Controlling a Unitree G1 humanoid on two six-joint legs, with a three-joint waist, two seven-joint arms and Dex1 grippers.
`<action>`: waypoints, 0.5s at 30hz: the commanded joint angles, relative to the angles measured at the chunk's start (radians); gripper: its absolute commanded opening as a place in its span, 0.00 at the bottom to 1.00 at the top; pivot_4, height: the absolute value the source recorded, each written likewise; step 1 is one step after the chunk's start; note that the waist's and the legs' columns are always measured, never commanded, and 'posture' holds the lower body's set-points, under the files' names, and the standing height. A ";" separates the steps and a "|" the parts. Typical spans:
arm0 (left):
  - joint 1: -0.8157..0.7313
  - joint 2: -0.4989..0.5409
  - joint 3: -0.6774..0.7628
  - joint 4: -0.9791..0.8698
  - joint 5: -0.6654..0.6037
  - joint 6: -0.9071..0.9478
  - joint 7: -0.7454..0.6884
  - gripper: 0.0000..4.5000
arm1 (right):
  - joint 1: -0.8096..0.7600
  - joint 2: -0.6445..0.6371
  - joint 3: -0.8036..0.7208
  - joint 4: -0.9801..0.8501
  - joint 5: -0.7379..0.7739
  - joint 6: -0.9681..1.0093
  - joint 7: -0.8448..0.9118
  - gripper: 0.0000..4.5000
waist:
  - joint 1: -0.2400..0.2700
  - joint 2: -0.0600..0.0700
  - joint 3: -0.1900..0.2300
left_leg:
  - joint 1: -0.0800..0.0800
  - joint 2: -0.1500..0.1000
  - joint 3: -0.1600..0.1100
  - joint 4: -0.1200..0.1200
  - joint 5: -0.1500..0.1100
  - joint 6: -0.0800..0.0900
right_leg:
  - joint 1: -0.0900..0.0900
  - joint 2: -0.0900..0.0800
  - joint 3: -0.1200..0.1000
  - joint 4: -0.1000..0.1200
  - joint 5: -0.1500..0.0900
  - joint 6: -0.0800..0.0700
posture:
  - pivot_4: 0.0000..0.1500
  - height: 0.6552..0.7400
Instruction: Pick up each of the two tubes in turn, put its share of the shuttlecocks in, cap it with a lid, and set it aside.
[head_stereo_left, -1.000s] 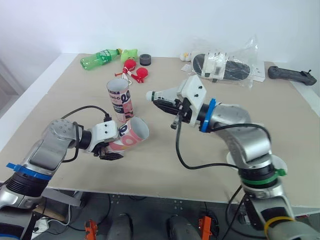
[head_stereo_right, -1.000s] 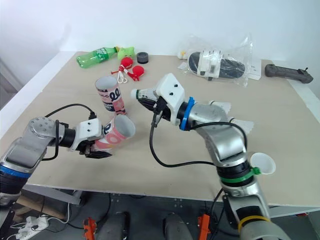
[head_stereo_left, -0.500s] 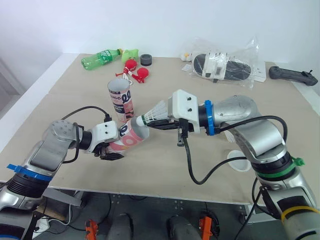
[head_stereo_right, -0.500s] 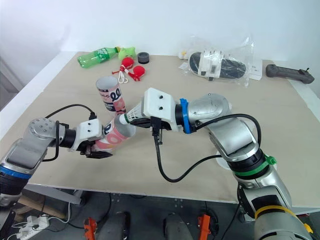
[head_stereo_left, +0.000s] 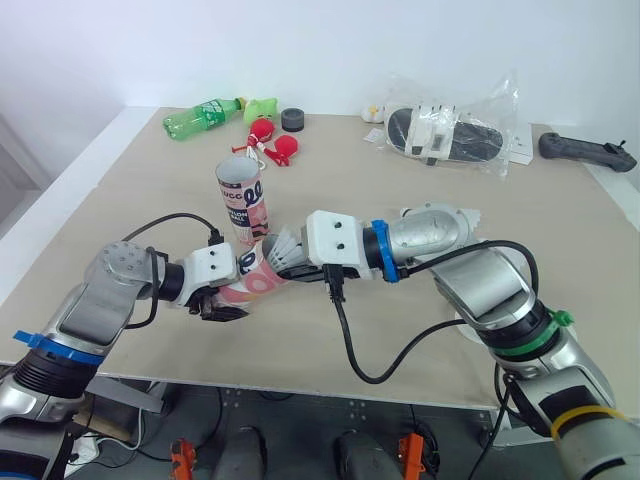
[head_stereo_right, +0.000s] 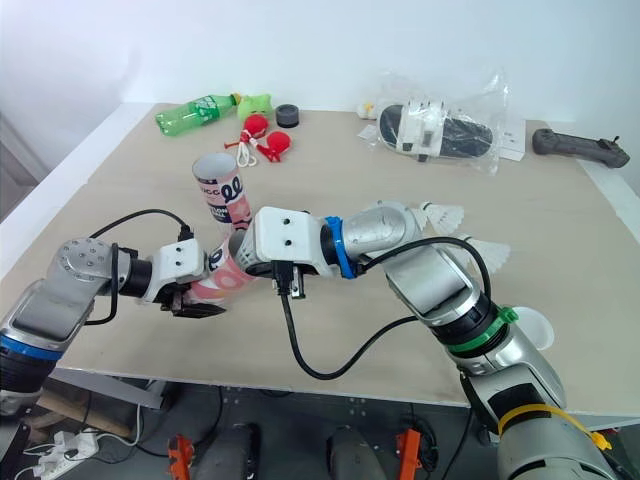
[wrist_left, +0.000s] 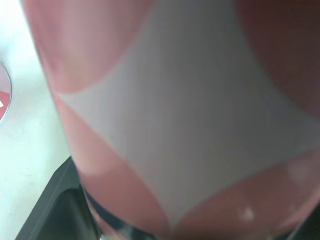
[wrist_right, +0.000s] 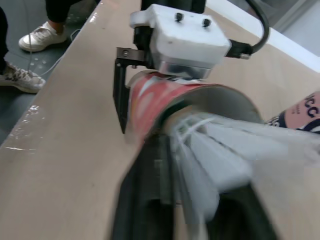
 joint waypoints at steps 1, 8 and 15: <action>0.023 -0.033 -0.072 0.023 -0.007 0.003 -0.012 0.73 | 0.001 -0.038 -0.157 -0.062 0.105 0.077 0.011 0.77 | 0.000 0.000 0.000 | 0.000 0.000 0.000 0.000 0.000 0.000 | 0.000 0.000 0.000 0.000 0.000 0.000 | 1.00 1.00; 0.017 -0.049 -0.081 0.044 0.000 -0.011 -0.014 0.73 | 0.232 -0.100 -0.539 -0.173 0.269 0.277 -0.118 0.99 | 0.016 -0.001 -0.001 | 0.000 -0.003 -0.001 0.000 0.000 0.000 | 0.002 -0.003 -0.001 0.000 -0.002 0.001 | 1.00 1.00; 0.005 -0.075 -0.096 0.081 0.003 -0.035 -0.021 0.73 | 0.676 -0.008 -0.913 -0.269 0.254 0.302 -0.385 0.99 | 0.017 0.003 -0.003 | 0.002 -0.011 -0.001 -0.001 -0.001 0.000 | 0.008 -0.013 -0.004 -0.002 -0.006 0.008 | 1.00 1.00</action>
